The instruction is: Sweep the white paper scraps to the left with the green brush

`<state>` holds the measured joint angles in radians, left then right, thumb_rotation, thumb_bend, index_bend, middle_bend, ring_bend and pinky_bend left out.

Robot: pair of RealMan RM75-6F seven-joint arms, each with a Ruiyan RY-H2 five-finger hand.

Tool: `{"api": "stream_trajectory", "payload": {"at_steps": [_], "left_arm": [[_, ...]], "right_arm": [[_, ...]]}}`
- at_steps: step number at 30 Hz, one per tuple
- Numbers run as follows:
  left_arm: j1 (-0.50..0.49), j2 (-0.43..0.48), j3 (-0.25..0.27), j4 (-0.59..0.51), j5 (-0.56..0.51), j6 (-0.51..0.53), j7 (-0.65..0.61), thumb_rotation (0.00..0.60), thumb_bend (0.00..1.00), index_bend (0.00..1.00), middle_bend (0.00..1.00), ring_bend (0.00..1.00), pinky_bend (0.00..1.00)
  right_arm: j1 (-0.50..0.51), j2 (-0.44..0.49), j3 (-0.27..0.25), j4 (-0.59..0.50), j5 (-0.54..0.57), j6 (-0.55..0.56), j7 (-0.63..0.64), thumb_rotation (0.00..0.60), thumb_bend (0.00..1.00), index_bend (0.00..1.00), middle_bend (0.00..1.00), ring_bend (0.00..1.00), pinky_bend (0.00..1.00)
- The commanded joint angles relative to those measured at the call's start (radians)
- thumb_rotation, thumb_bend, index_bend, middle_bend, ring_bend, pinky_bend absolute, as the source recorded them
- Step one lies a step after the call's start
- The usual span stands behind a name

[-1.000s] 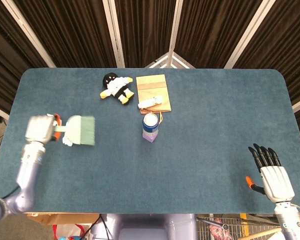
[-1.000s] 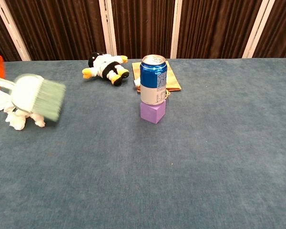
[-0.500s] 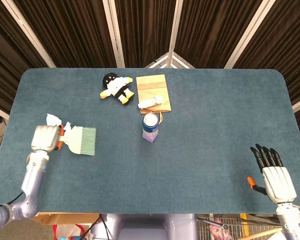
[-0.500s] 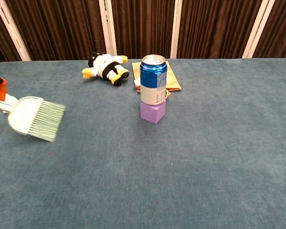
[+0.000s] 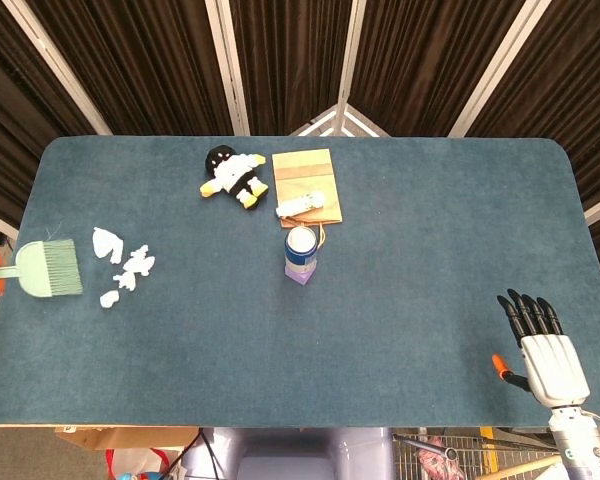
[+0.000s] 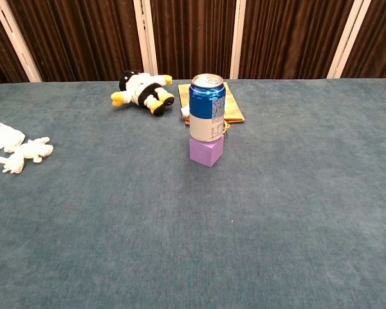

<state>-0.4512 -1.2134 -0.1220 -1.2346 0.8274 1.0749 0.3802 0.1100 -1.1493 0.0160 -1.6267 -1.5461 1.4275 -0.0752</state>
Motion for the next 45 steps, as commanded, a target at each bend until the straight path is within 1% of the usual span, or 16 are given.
{"api": "stream_trajectory", "payload": {"at_steps": [1, 6, 10, 11, 15, 22, 25, 27, 29, 34, 35, 37, 39, 41, 42, 45], "left_arm": [[0.026, 0.049, -0.061, -0.049, 0.045, 0.023, -0.143, 0.6, 0.71, 0.78, 1.0, 1.0, 1.0], [0.031, 0.076, -0.082, -0.182, 0.105, 0.062, -0.193, 0.6, 0.71, 0.78, 1.0, 1.0, 1.0], [0.032, 0.077, -0.07, -0.297, 0.177, 0.096, -0.185, 0.6, 0.71, 0.78, 1.0, 1.0, 1.0], [0.024, 0.059, -0.042, -0.362, 0.228, 0.085, -0.168, 0.6, 0.71, 0.78, 1.0, 1.0, 1.0], [0.023, -0.006, 0.003, -0.461, 0.264, 0.104, -0.082, 0.6, 0.69, 0.77, 1.0, 1.0, 1.0], [0.014, -0.126, 0.036, -0.504, 0.281, 0.116, -0.003, 0.6, 0.66, 0.73, 1.0, 1.0, 1.0], [0.013, -0.175, 0.071, -0.515, 0.299, 0.107, 0.031, 0.6, 0.51, 0.62, 1.0, 1.0, 1.0], [0.019, -0.178, 0.084, -0.518, 0.299, 0.112, 0.054, 0.6, 0.32, 0.51, 1.0, 1.0, 1.0], [0.03, -0.169, 0.104, -0.519, 0.312, 0.122, 0.07, 0.6, 0.17, 0.45, 1.0, 1.0, 1.0], [0.054, -0.129, 0.124, -0.529, 0.33, 0.141, 0.058, 0.6, 0.09, 0.36, 0.98, 0.99, 1.0], [0.058, -0.119, 0.127, -0.531, 0.336, 0.145, 0.052, 0.6, 0.08, 0.34, 0.95, 0.97, 1.0], [0.068, -0.096, 0.133, -0.536, 0.351, 0.156, 0.037, 0.6, 0.08, 0.26, 0.82, 0.86, 0.94], [0.086, -0.064, 0.141, -0.538, 0.384, 0.18, 0.007, 0.6, 0.08, 0.12, 0.54, 0.63, 0.75], [0.117, -0.023, 0.156, -0.535, 0.439, 0.227, -0.04, 0.6, 0.08, 0.03, 0.33, 0.43, 0.57], [0.129, -0.012, 0.161, -0.532, 0.462, 0.249, -0.06, 0.6, 0.08, 0.01, 0.22, 0.33, 0.49], [0.184, 0.014, 0.18, -0.497, 0.553, 0.344, -0.153, 0.6, 0.08, 0.0, 0.03, 0.12, 0.32]], "right_arm": [[0.0, -0.001, 0.002, -0.001, 0.002, 0.001, -0.002, 0.6, 0.32, 0.0, 0.0, 0.0, 0.01], [-0.001, 0.0, 0.003, 0.001, 0.002, 0.002, -0.001, 0.6, 0.32, 0.0, 0.0, 0.0, 0.01], [-0.001, 0.001, 0.003, 0.002, 0.002, 0.002, 0.002, 0.6, 0.32, 0.0, 0.0, 0.0, 0.01], [-0.002, 0.002, 0.003, 0.003, 0.005, 0.001, 0.005, 0.6, 0.32, 0.0, 0.0, 0.0, 0.01], [-0.001, 0.005, 0.003, 0.002, 0.007, -0.002, 0.009, 0.6, 0.32, 0.0, 0.0, 0.0, 0.01], [-0.001, 0.007, 0.005, 0.003, 0.011, -0.005, 0.008, 0.6, 0.32, 0.0, 0.0, 0.0, 0.01], [-0.002, 0.009, 0.006, 0.002, 0.016, -0.006, 0.009, 0.6, 0.32, 0.0, 0.0, 0.0, 0.01], [-0.002, 0.011, 0.006, 0.0, 0.02, -0.008, 0.011, 0.6, 0.32, 0.0, 0.0, 0.0, 0.01], [-0.002, 0.012, 0.006, -0.001, 0.019, -0.007, 0.012, 0.6, 0.32, 0.0, 0.0, 0.0, 0.01], [-0.003, 0.013, 0.005, -0.002, 0.019, -0.009, 0.013, 0.6, 0.32, 0.0, 0.0, 0.0, 0.01], [-0.003, 0.014, 0.005, -0.002, 0.019, -0.009, 0.013, 0.6, 0.32, 0.0, 0.0, 0.0, 0.01], [-0.003, 0.014, 0.004, -0.001, 0.017, -0.008, 0.012, 0.6, 0.32, 0.0, 0.0, 0.0, 0.01], [-0.002, 0.013, 0.004, -0.001, 0.016, -0.01, 0.01, 0.6, 0.32, 0.0, 0.0, 0.0, 0.01], [-0.001, 0.013, 0.004, -0.002, 0.018, -0.012, 0.005, 0.6, 0.32, 0.0, 0.0, 0.0, 0.01], [-0.001, 0.013, 0.004, -0.003, 0.018, -0.012, 0.003, 0.6, 0.32, 0.0, 0.0, 0.0, 0.01], [-0.001, 0.012, 0.005, -0.001, 0.015, -0.009, -0.005, 0.6, 0.32, 0.0, 0.0, 0.0, 0.01]]}}
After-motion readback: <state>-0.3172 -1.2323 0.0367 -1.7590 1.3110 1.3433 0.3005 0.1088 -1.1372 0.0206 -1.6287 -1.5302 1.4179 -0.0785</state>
